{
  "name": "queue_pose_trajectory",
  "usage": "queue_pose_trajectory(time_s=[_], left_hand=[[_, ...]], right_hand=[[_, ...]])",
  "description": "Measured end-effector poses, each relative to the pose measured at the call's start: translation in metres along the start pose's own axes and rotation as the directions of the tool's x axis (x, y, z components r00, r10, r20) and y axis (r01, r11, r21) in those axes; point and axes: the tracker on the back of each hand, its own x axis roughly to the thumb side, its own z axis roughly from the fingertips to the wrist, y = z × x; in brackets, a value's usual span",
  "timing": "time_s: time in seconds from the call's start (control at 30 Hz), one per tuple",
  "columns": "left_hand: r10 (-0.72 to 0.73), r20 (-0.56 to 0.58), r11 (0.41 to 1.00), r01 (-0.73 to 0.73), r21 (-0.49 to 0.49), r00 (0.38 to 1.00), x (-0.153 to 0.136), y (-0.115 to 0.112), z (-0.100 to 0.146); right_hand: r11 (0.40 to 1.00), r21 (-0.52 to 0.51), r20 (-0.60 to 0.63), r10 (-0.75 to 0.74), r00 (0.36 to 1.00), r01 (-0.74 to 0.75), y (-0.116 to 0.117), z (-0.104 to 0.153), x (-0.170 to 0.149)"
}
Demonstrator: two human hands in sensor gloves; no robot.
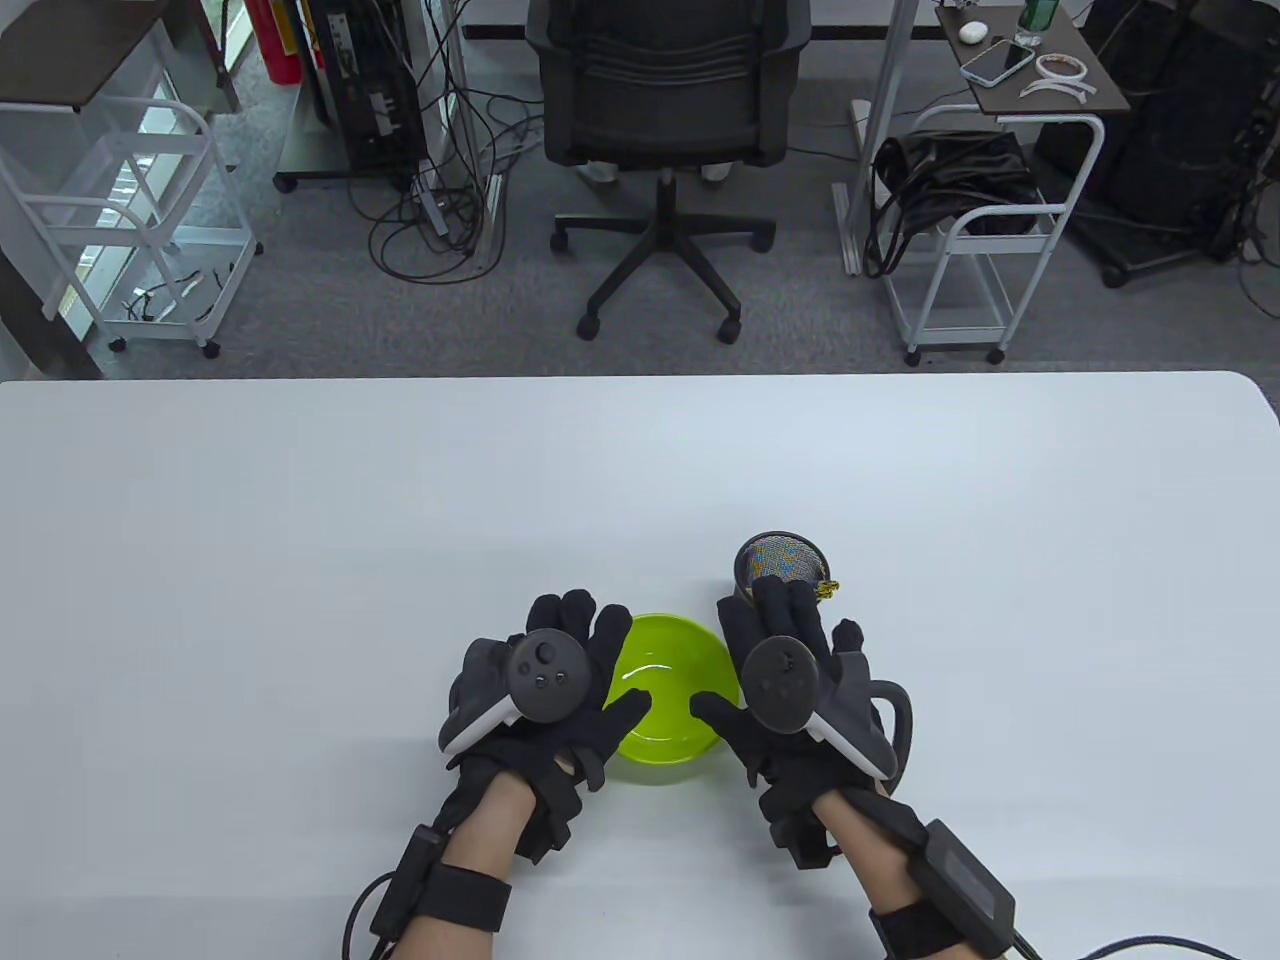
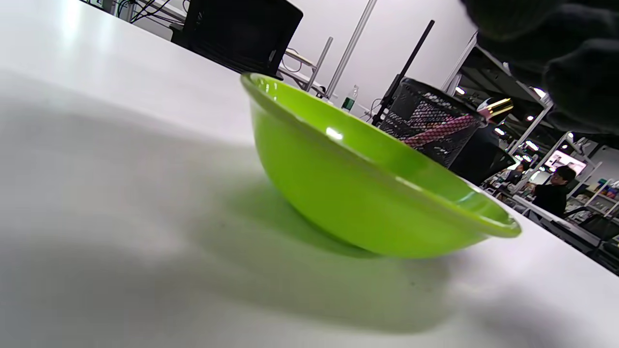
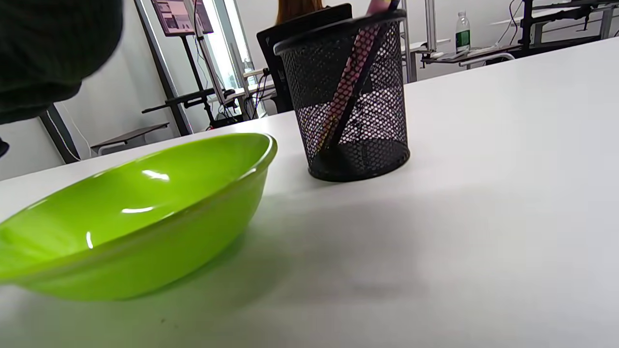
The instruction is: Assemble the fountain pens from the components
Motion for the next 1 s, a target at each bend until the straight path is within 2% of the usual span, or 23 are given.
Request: queue_pose_trajectory(time_s=[0.17,0.33,1.0], left_hand=[[-0.05,-0.031,0.998,0.051,0.031,0.998,0.006,0.005,0.005],[-0.036,-0.035,0.998,0.038,0.051,0.999,0.006,0.009,0.007],[0.03,-0.05,0.998,-0.026,0.065,0.998,0.001,0.015,0.011]], right_hand=[[1.0,0.018,0.007,0.004,1.0,-0.004,0.002,-0.001,0.0],[0.998,0.058,0.018,0.018,1.0,-0.019,0.005,0.001,-0.001],[0.998,0.061,0.013,0.025,1.0,-0.025,0.008,0.001,0.001]])
